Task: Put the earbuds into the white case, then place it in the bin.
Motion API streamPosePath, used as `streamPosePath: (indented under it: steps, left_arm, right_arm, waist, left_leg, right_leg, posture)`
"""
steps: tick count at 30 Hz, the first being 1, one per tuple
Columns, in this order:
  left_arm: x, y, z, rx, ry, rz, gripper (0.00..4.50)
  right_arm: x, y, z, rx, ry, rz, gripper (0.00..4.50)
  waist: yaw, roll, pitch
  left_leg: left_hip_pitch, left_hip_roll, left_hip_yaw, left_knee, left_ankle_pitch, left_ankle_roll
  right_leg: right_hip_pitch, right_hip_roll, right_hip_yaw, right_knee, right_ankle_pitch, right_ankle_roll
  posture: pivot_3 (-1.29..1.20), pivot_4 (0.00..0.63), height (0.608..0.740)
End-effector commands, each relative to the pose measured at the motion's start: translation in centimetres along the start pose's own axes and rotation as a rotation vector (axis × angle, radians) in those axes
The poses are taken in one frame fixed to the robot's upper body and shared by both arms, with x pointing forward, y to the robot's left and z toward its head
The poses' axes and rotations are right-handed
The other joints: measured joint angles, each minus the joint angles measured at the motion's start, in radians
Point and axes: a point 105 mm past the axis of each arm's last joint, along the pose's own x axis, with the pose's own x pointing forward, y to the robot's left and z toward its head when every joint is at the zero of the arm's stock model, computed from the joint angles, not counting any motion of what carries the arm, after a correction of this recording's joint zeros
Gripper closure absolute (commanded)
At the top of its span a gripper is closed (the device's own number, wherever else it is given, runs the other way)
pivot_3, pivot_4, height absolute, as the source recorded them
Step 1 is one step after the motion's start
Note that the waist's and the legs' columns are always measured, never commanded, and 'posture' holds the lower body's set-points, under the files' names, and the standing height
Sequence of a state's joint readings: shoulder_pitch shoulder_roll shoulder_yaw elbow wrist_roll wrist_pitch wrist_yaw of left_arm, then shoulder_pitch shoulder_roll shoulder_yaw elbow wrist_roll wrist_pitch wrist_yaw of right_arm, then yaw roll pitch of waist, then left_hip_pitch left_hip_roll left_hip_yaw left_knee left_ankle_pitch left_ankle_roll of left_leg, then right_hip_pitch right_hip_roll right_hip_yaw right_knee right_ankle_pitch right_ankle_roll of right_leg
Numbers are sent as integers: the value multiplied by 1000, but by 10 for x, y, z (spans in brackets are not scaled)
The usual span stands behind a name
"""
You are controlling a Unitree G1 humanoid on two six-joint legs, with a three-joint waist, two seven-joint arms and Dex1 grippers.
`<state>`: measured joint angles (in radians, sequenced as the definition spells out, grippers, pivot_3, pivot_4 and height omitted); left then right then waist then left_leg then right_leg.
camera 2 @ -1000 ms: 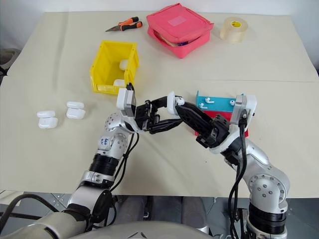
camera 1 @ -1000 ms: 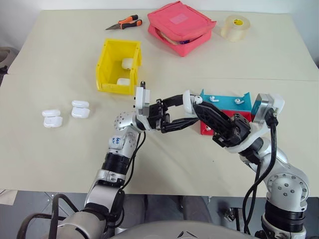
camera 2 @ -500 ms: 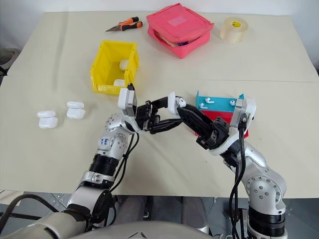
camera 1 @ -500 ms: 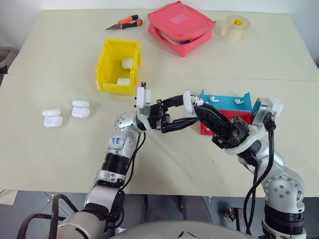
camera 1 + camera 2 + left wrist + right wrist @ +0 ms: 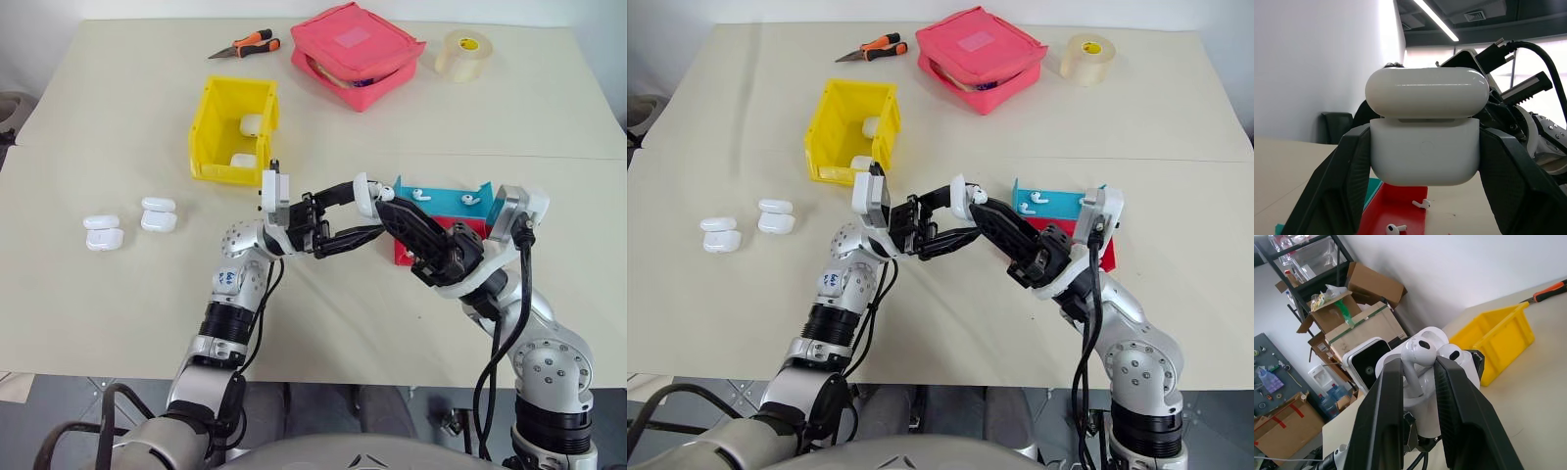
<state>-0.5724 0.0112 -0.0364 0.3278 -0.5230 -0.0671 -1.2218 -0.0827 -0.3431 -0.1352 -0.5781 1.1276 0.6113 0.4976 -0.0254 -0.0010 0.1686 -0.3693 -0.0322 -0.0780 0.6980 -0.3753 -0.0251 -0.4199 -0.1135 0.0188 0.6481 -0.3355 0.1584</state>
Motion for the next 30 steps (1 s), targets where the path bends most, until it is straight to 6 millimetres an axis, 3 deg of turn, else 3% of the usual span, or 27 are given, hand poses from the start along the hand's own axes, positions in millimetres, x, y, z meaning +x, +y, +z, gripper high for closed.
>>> streamPosePath:
  steps: [1,6,14,27,30]
  left_arm:
    - [17,-4,12,57,-55,-41,1688]
    - [18,-3,13,70,-61,-30,1688]
    - [19,-3,12,73,-68,-29,1688]
    - [21,-4,11,78,-74,-32,1688]
    - [21,-4,12,76,-76,-36,1688]
  right_arm:
    - [3,2,-19,56,66,4,3970]
    - [6,1,-24,65,88,-16,3970]
    - [13,2,-15,130,38,-26,3970]
    - [11,10,-37,107,190,0,3970]
    - [9,9,-41,107,224,2,2976]
  waist:
    - [0,0,0]
    - [-1,0,0]
    - [-1,0,0]
    - [0,0,0]
    - [-1,0,0]
  left_leg:
    - [0,0,0,0,0,0]
    - [0,0,0,0,0,0]
    - [0,0,-1,0,0,0]
    - [0,0,-2,0,0,0]
    - [0,0,-2,0,0,0]
  right_leg:
    - [0,0,0,0,0,0]
    - [0,0,0,0,0,0]
    - [1,0,-1,0,0,0]
    - [2,0,-2,-1,0,0]
    - [2,0,-2,-1,0,0]
  posture:
    - [0,150,740]
    - [0,150,740]
    - [0,150,740]
    - [0,150,740]
    - [0,150,740]
